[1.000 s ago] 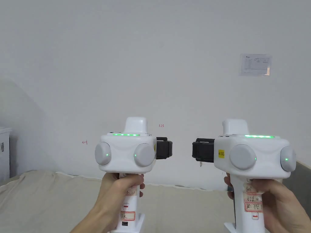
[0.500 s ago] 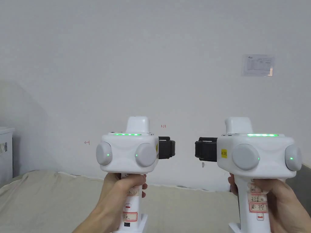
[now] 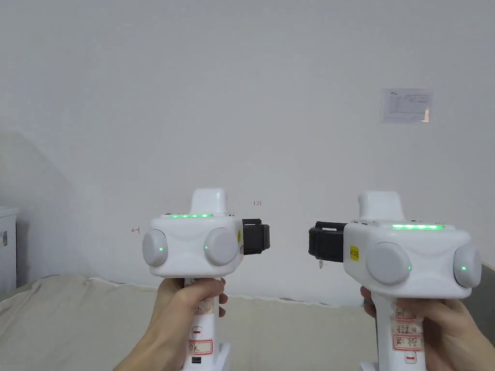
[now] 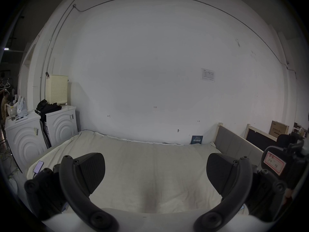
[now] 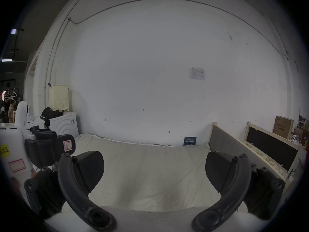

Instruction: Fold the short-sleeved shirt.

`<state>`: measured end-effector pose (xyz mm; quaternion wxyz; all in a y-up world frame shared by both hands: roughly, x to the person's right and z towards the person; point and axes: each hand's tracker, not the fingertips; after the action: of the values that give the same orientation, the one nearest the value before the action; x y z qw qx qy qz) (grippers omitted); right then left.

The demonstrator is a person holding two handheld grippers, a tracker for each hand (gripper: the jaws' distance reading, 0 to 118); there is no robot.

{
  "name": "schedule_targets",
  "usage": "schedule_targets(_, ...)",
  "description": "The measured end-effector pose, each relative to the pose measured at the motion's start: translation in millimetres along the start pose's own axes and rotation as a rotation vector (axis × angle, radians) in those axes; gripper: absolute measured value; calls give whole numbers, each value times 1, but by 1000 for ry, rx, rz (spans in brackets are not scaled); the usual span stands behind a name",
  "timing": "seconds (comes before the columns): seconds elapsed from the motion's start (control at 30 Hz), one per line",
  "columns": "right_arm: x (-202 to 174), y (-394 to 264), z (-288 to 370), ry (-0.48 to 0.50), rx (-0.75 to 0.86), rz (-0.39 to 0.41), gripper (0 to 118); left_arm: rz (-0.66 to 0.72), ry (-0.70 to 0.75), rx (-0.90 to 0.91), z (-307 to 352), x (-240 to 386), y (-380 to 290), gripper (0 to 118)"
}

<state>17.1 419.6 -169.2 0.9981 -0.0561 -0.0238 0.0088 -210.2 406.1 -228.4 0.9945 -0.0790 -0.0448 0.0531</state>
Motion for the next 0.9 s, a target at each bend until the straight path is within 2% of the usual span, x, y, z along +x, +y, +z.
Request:
schedule_targets(0.13, 6, -1, 0, 25, -1, 0, 118, -17, 11, 6, 1, -1, -1, 118)
schedule_targets(0.4, 16, -2, 2, -4, -1, 3, 118, -6, 22, 16, 4, -8, -3, 118)
schedule_targets(0.73, 23, -3, -4, -28, -10, -47, 118, -7, 29, 24, 6, -14, -4, 118)
schedule_targets(0.9, 21, -5, -6, -40, -16, -28, 118, 2, 32, 13, 4, -16, -5, 118)
